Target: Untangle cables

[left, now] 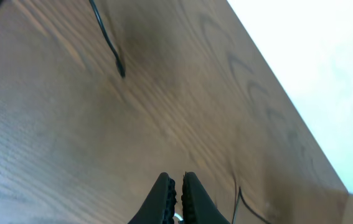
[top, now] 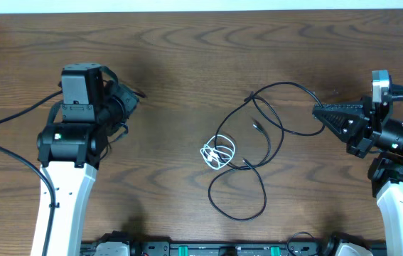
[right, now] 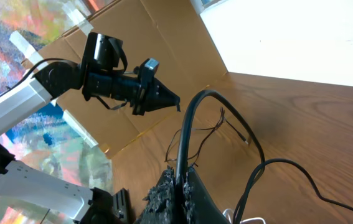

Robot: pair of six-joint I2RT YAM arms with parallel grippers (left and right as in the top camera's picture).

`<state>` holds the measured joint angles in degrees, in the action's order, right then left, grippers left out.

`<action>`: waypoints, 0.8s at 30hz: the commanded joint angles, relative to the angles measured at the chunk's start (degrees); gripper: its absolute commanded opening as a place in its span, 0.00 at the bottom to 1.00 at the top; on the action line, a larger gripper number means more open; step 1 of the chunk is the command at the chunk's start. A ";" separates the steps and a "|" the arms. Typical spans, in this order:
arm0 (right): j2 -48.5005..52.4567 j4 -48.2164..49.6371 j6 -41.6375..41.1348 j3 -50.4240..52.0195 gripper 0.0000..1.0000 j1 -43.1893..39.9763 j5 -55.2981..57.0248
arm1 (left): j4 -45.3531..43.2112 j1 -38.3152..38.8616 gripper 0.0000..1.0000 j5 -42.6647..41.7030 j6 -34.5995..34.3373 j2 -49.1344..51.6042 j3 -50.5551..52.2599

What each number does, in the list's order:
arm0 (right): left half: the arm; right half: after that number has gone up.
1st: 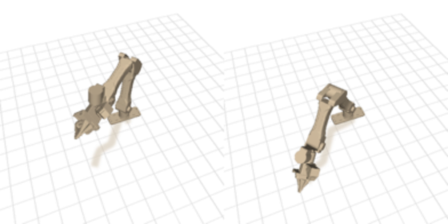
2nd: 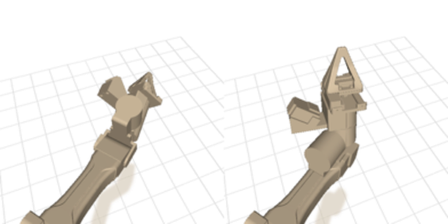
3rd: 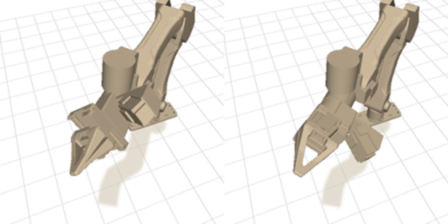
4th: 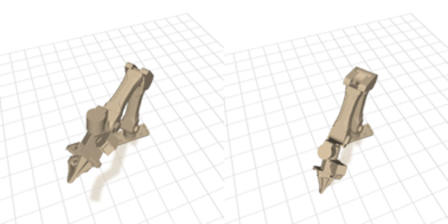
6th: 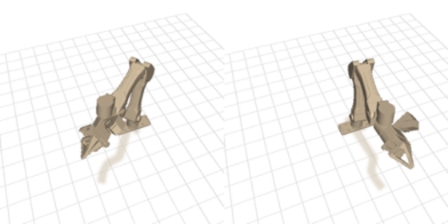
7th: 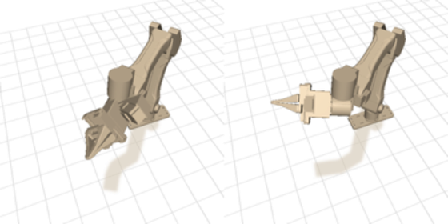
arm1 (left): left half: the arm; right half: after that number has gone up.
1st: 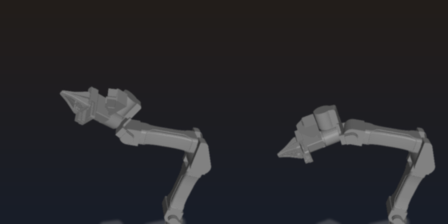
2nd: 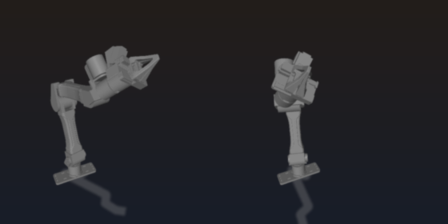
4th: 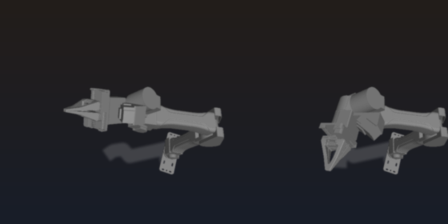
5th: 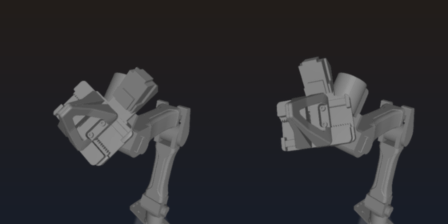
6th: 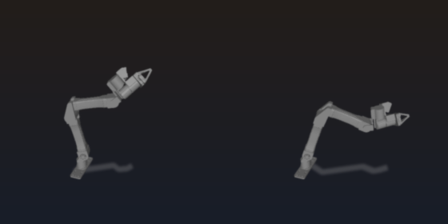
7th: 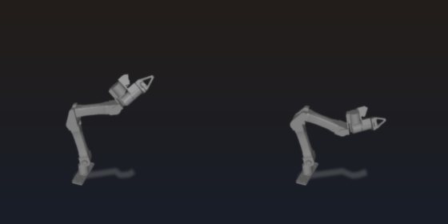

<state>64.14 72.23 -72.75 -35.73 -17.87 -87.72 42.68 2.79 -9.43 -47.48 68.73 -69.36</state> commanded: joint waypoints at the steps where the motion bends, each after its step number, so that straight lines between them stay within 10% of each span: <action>1: 0.02 0.13 1.07 -0.55 0.01 -0.48 0.35 | 1.27 1.70 0.08 -4.50 2.69 0.24 -1.27; 24: 0.15 -0.02 -1.99 -0.55 0.01 -0.42 3.56 | -2.38 21.27 0.53 -6.56 8.92 13.14 -1.01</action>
<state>64.14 72.01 -73.76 -35.73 -17.87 -86.08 41.43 22.48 -14.96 -39.48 80.07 -69.36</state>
